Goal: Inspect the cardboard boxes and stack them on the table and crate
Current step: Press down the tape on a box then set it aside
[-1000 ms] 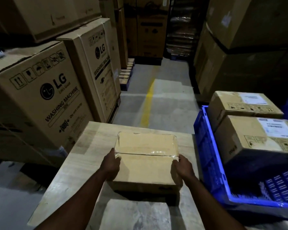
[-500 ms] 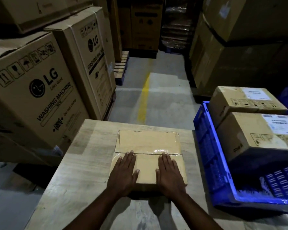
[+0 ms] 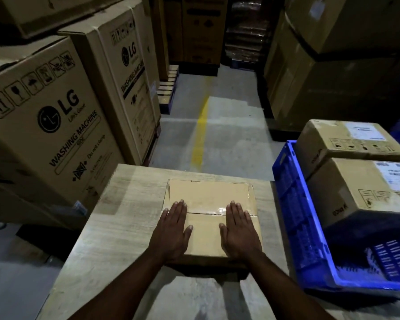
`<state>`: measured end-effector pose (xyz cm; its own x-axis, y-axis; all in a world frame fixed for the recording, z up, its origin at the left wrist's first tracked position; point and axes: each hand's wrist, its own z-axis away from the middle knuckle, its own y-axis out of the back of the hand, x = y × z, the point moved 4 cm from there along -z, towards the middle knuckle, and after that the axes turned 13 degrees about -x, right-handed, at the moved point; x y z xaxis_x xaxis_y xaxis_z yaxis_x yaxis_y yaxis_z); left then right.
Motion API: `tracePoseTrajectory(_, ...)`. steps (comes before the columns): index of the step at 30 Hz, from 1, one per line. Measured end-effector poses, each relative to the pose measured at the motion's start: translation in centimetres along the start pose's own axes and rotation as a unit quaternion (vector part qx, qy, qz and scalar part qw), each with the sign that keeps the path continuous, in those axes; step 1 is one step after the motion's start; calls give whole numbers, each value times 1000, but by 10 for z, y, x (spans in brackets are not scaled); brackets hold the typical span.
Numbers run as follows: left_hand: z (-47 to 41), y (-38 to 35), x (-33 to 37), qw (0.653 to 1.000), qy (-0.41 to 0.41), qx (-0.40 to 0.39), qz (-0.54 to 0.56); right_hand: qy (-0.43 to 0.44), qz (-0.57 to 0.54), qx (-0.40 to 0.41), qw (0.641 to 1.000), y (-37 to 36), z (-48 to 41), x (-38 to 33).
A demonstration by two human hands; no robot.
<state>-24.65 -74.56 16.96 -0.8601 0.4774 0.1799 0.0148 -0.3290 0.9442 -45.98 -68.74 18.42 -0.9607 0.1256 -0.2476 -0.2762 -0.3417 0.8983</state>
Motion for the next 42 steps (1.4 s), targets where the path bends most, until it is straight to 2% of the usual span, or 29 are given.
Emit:
tracePoseTrajectory(5,-4,2,1,1000,2,4,12,-6,1,4,1000,3,-4,-5)
tracePoseTrajectory(18,-45,14,15,998,-53,16,37,5,1,8,1000,11,-40,-17)
tracePoseTrajectory(20,-49,23,8,997,-32,28,62,10,-19,16,1000,19,-44,-11)
tracePoseTrajectory(23,-55,34,-18,993,29,60,95,-50,-38,30,998,30,-50,19)
tracePoseTrajectory(30,-59,24,-33,993,11,52,102,-63,-20,35,997,25,-51,33)
tracePoseTrajectory(33,-55,29,-35,979,12,87,185,-44,-79,61,994,28,-49,38)
tracePoseTrajectory(35,-52,31,-41,951,72,119,276,-64,-181,108,975,31,-45,44)
tracePoseTrajectory(38,-50,27,-50,890,186,97,405,-192,-356,117,907,32,-40,59)
tracePoseTrajectory(40,-49,29,-48,878,189,72,434,-244,-432,74,865,35,-40,62)
tracePoseTrajectory(42,-48,35,-46,881,183,67,430,-243,-447,50,860,40,-41,62)
